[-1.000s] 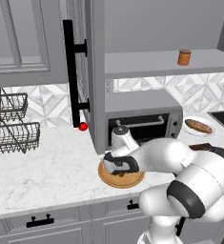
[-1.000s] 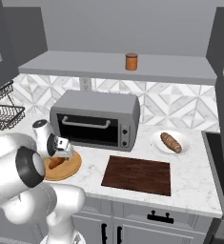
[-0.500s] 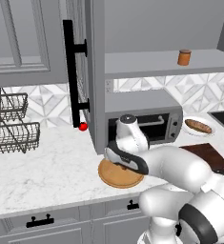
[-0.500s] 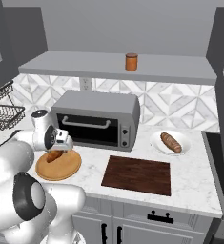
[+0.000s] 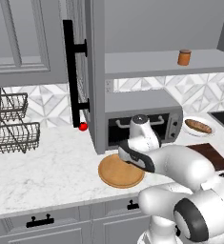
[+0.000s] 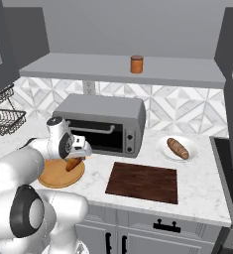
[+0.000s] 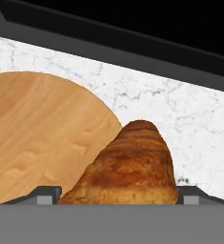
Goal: From the different types of pastries on the counter, select a croissant and place it on the cutting board. Then retrieve a jar of jam from the cabinet and place it alongside the croissant on the cutting board.
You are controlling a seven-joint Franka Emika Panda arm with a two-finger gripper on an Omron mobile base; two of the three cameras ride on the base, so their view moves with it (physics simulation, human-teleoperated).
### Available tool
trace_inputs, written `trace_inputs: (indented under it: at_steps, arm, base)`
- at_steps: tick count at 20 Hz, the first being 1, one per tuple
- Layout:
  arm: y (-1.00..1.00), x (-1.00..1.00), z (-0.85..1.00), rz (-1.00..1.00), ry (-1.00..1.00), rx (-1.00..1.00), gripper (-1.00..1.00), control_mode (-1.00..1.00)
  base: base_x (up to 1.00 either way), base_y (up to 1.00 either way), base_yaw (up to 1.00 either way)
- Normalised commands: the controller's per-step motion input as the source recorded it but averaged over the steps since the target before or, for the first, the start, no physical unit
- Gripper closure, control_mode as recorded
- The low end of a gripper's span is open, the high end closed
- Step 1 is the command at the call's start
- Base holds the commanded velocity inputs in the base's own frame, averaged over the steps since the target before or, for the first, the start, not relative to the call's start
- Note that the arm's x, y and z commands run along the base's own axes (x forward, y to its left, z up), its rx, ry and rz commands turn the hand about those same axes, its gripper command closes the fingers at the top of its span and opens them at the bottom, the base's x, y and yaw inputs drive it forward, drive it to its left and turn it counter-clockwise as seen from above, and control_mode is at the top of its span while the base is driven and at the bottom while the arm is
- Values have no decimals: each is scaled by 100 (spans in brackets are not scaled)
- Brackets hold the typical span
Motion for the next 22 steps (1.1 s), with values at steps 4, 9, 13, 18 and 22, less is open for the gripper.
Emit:
trace_inputs:
  at_steps: [4, 9, 13, 18, 22]
  arm:
    - [-100, 22, 4, 3, -1, -20, 100, -100]
    - [-100, 25, 1, 2, -1, -11, 100, -100]
    - [-100, 15, 12, 2, -8, 0, 100, -100]
    - [-92, 0, 5, 2, -7, 8, 100, -100]
    - [-1, 0, 0, 0, 0, 0, 100, -100]
  base:
    - [0, 0, 0]
    - [0, 0, 0]
    - [0, 0, 0]
    - [0, 0, 0]
    - [0, 0, 0]
